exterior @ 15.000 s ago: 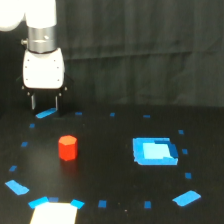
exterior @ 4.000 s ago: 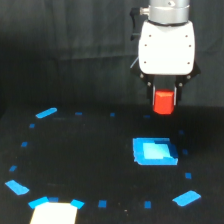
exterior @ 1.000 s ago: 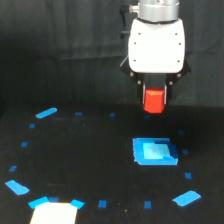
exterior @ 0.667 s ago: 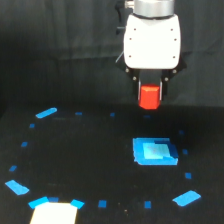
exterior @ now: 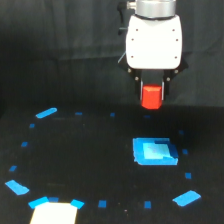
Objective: Pick up the red object from the table
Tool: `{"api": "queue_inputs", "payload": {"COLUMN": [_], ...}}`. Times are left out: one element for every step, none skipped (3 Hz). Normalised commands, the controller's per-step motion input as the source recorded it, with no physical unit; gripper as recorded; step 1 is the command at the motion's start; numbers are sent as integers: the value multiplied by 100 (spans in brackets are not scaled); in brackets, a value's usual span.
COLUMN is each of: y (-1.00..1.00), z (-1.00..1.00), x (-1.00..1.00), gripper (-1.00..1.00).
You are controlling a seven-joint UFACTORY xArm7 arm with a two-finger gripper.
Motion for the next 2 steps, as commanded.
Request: {"api": "queue_inputs", "payload": {"y": [-17,5], "z": [-48,-32], "x": [22,-14], "gripper": [-100,-100]}}
